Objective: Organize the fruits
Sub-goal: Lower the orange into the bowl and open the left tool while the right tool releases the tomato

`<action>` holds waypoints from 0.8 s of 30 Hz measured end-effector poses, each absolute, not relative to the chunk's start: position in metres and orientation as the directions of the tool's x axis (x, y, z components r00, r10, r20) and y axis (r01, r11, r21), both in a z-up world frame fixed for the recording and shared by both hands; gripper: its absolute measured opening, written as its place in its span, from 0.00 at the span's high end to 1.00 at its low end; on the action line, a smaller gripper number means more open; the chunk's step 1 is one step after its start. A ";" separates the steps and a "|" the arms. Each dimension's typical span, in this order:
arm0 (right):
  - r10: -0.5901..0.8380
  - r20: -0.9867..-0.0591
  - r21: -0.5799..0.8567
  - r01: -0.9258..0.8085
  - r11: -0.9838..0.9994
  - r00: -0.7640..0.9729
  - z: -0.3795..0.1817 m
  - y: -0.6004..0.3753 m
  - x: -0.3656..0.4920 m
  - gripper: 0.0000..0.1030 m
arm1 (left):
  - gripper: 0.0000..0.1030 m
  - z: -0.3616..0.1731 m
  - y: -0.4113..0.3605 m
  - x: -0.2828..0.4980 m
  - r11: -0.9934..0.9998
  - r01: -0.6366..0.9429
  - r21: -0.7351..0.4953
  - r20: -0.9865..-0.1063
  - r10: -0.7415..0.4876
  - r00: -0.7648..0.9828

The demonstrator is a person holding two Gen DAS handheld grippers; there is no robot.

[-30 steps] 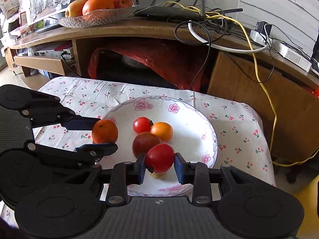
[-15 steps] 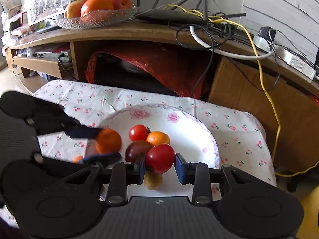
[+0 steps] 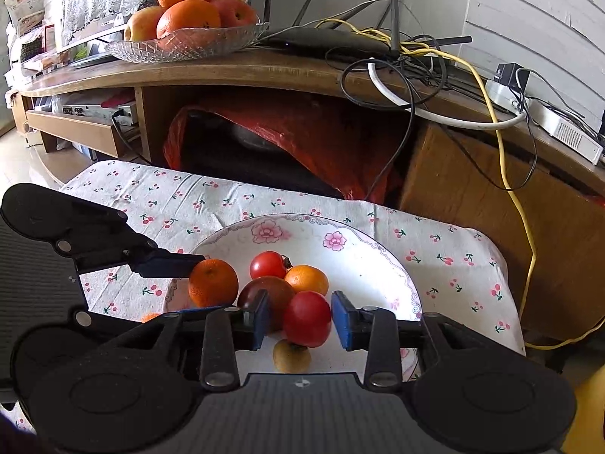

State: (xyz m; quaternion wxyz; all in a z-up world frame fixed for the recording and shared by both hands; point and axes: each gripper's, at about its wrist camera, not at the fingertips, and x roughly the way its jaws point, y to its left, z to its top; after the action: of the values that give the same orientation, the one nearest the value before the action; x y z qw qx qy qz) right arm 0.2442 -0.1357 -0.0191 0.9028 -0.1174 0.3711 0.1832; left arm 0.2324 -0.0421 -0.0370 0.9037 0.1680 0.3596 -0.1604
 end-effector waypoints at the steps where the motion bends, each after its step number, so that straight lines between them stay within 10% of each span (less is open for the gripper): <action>1: 0.242 -0.712 -0.078 -0.417 0.906 0.659 -0.019 -0.136 0.244 0.70 | 0.56 -0.037 -0.042 0.233 0.892 0.411 0.187 -0.704 -0.170 0.689; 24: 0.222 -0.694 -0.076 -0.376 0.924 0.685 -0.004 -0.147 0.240 0.69 | 0.53 -0.014 -0.028 0.217 0.900 0.381 0.212 -0.692 -0.136 0.709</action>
State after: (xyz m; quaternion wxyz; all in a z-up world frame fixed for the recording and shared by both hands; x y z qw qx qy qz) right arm 0.2399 -0.1472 -0.0036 0.9116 -0.1066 0.3617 0.1639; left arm 0.2166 -0.0281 -0.0136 0.9081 0.1725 0.3541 -0.1423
